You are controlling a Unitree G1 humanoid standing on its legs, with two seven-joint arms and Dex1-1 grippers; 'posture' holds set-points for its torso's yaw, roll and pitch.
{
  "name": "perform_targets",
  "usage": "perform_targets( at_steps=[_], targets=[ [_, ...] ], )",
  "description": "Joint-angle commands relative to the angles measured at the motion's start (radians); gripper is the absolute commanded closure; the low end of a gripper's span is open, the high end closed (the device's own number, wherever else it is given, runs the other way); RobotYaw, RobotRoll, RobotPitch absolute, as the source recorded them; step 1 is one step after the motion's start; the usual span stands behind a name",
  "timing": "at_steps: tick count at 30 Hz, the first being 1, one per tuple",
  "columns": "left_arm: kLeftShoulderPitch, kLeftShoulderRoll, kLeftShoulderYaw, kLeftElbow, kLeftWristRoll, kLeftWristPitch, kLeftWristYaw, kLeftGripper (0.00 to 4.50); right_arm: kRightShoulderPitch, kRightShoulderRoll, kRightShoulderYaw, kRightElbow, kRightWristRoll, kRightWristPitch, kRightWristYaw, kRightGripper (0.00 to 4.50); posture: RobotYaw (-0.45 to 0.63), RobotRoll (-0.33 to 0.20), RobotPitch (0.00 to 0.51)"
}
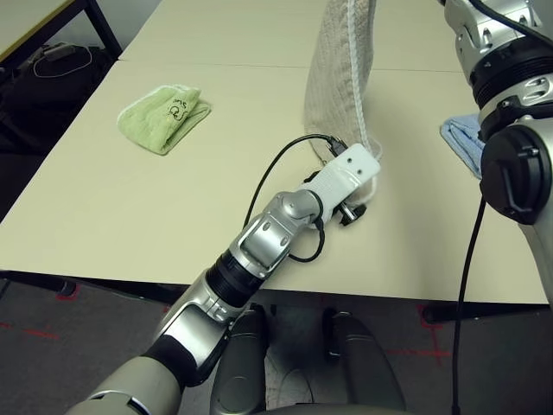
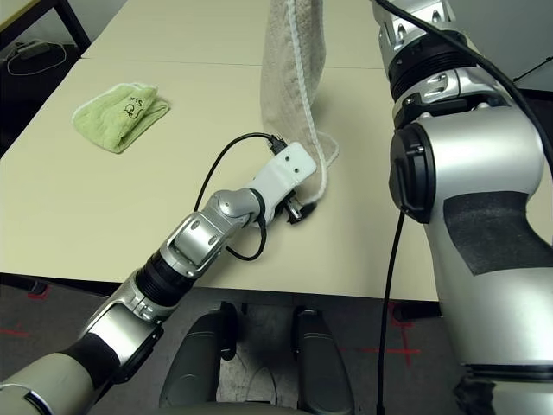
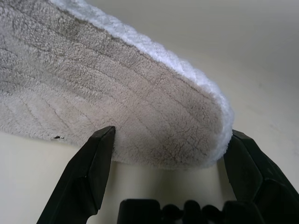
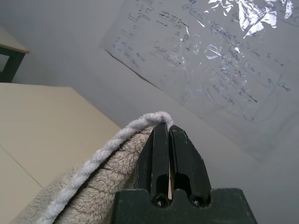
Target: Fold the towel and set it aside.
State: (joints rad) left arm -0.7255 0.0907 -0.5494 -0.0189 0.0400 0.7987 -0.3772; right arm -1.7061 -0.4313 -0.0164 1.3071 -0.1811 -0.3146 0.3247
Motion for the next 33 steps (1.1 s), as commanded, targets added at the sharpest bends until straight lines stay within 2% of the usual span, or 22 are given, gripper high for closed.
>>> perform_targets(
  at_steps=[1,11,25,33],
  targets=[
    [0.014,-0.018,-0.008,-0.003,0.018,-0.019,-0.002,0.00,0.007,-0.017,-0.013,-0.015,0.013,-0.010,0.014,4.46,0.10,0.000,0.206],
    [-0.070,-0.049,0.020,-0.059,0.045,-0.026,-0.002,0.00,0.020,-0.019,-0.011,-0.017,0.017,-0.006,0.012,4.46,0.09,0.000,0.207],
    [-0.004,-0.001,-0.042,-0.182,0.021,0.081,-0.116,0.00,0.016,-0.012,-0.009,-0.015,0.016,-0.008,0.013,4.46,0.10,0.000,0.208],
    [0.030,-0.005,-0.053,-0.147,0.065,0.063,-0.075,0.00,0.010,-0.008,-0.009,-0.016,0.017,-0.009,0.014,4.46,0.10,0.000,0.209]
  ],
)
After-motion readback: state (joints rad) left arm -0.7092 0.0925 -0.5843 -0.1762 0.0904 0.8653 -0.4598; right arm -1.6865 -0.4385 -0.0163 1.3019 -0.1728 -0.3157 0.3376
